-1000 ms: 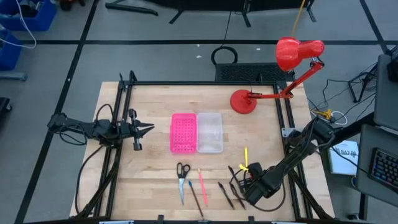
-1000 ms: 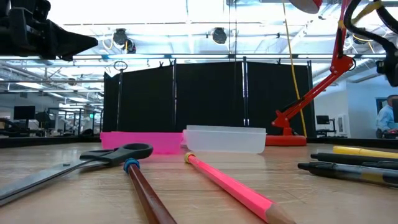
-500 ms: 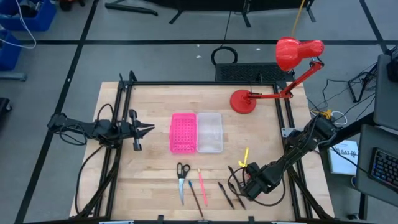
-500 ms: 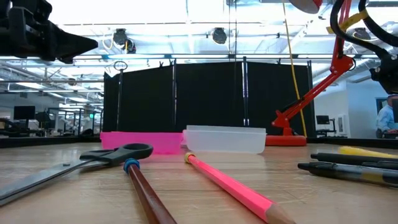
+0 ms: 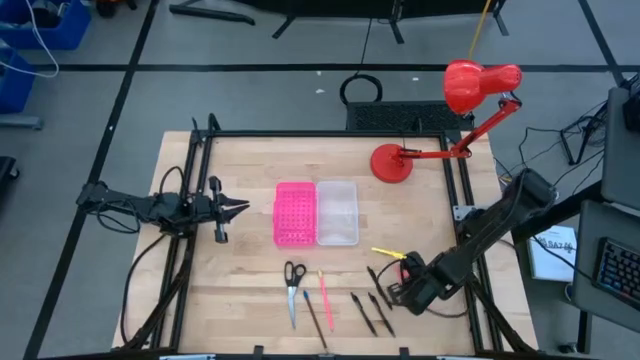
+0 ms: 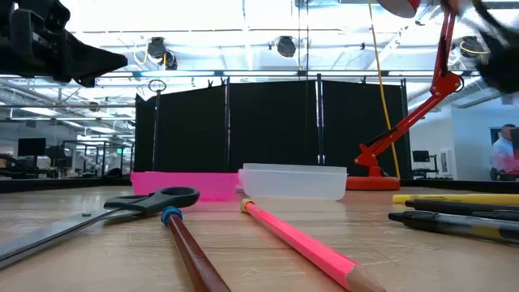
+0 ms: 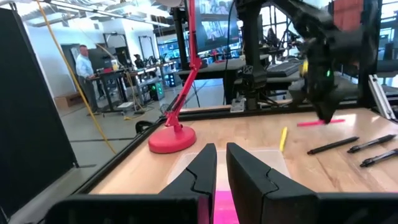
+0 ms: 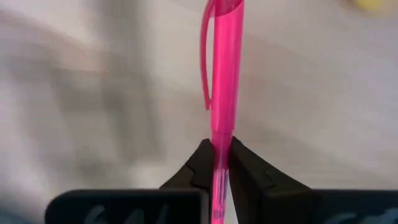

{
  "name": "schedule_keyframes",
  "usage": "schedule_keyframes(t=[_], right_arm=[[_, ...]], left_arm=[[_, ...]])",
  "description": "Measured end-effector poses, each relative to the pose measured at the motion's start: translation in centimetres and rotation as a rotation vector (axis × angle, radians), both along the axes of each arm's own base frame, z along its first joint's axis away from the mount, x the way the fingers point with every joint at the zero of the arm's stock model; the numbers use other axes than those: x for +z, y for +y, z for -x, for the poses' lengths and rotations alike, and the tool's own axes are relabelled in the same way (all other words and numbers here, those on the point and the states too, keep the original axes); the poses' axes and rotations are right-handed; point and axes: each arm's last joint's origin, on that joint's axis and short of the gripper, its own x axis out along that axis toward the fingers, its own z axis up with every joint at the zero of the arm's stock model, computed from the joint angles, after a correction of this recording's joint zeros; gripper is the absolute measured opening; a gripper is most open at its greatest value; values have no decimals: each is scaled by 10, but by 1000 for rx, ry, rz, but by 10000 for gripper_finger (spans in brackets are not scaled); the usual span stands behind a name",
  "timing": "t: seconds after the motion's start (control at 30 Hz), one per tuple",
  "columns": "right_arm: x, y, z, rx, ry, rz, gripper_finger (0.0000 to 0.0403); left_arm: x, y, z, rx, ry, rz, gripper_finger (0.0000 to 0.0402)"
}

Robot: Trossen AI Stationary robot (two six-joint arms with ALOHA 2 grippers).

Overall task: Pick & place school supplies into a supply box
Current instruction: Put the pink pen into the supply box

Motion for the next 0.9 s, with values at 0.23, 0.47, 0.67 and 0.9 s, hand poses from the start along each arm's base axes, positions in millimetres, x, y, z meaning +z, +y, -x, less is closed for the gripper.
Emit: schedule_keyframes(t=[0.23, 0.47, 0.67, 0.9], right_arm=[[43, -29, -19, -82, -348, 167, 20], [67, -92, -65, -101, -566, 223, 20], [59, -153, -102, -99, -632, 188, 20], [15, -191, -128, -102, -547, 61, 20]], left_arm=[[-1, 0, 0, -2, 0, 31, 47], [-1, 0, 0, -3, -2, 38, 47], [0, 0, 0, 12, 5, -6, 47], [0, 1, 0, 19, 7, -18, 47]])
